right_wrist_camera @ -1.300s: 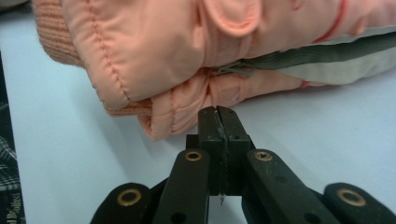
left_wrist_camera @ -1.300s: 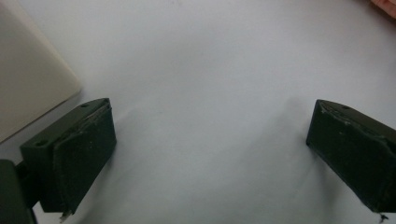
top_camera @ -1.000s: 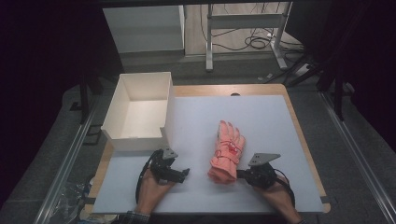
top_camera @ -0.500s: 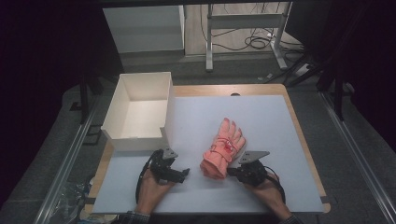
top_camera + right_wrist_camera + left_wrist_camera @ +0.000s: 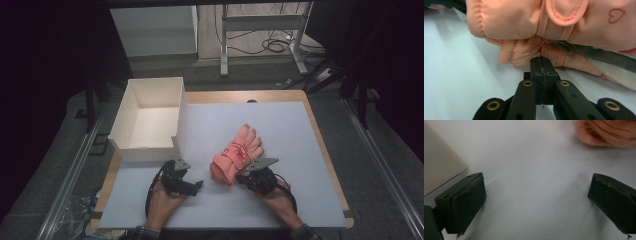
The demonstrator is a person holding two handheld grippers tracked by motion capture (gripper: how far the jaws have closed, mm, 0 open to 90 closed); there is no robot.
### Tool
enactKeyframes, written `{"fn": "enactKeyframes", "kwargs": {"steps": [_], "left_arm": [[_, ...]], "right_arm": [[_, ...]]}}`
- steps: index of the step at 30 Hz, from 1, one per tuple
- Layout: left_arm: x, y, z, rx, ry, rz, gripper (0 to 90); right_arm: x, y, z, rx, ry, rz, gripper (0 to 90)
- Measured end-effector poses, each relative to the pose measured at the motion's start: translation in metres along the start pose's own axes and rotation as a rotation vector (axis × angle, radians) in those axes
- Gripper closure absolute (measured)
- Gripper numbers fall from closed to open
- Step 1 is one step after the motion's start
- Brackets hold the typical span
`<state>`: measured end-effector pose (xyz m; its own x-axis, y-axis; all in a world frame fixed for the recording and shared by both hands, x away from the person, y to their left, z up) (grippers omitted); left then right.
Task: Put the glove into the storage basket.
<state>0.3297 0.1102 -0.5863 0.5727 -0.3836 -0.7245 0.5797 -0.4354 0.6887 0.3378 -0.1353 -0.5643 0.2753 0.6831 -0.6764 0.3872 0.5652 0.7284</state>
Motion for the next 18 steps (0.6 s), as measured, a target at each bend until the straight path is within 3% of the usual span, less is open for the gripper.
{"fn": "enactKeyframes", "kwargs": {"steps": [8,14,18], "left_arm": [[0.0,0.0,0.0,-0.001,-0.001,0.0,1.7],[0.0,0.0,0.0,-0.002,-0.005,-0.002,2.3],[0.0,0.0,0.0,-0.002,-0.005,-0.003,2.3]], "right_arm": [[0.006,0.002,0.001,-0.002,-0.011,-0.006,89.0],[-0.006,-0.001,0.003,-0.003,-0.023,0.0,87.2],[-0.023,-0.007,0.013,0.014,-0.06,0.013,83.7]]}}
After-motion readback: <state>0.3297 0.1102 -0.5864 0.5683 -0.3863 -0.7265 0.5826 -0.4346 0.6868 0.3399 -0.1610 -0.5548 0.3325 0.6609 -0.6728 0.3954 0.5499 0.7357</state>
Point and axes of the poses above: each handheld gripper's, and its own axes: x roughly forward along the jaws, y roughly out of its top, z roughly to its right, the point moved 5 cm from there along x, roughly forward along the jaws, and after that the axes turned 5 degrees about y, right-handed, at the moved point
